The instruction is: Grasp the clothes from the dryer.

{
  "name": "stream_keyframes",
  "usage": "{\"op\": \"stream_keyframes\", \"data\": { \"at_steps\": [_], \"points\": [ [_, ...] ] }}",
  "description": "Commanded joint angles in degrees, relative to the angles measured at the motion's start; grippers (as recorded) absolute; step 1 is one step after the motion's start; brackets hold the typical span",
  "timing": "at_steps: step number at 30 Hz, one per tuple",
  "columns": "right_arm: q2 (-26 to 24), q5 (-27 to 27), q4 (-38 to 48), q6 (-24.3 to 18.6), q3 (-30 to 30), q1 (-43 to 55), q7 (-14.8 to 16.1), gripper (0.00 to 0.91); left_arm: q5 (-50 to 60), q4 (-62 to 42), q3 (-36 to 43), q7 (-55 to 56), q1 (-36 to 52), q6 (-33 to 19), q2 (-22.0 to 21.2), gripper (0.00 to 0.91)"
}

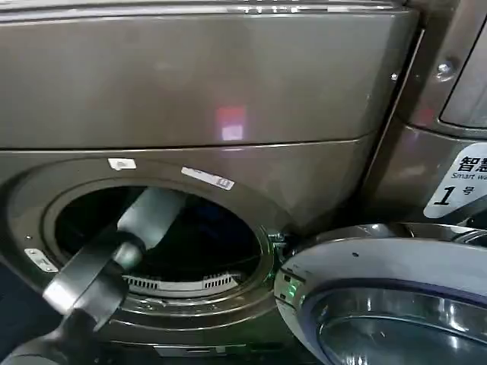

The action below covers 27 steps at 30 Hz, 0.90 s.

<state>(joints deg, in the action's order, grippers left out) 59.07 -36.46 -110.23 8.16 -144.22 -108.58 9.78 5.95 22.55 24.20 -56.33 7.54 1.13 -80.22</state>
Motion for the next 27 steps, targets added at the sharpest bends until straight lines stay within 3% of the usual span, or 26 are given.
{"op": "stream_keyframes", "data": {
  "at_steps": [1, 4, 13, 27],
  "points": [
    [0.06, 0.09, -0.14, 0.04, 0.26, 0.30, 0.01, 0.907, 8.00, -1.87, 5.02, -6.31, 1.22, -1.32, -0.05, 0.907],
    [0.23, 0.22, -0.19, 0.05, 0.62, 0.59, 0.01, 0.907, 12.86, -2.68, 6.56, -7.14, 1.86, -1.78, -0.22, 0.907],
    [0.24, 0.24, -0.71, 0.21, 0.56, 0.38, -0.03, 0.907, 11.29, -3.33, 6.81, -12.08, 2.03, -3.26, 0.04, 0.907],
    [0.19, 0.17, -1.03, 0.09, 0.07, -0.39, 0.08, 0.907, 8.82, -4.53, 5.37, -10.44, -0.19, -3.07, -0.25, 0.907]
  ]
}}
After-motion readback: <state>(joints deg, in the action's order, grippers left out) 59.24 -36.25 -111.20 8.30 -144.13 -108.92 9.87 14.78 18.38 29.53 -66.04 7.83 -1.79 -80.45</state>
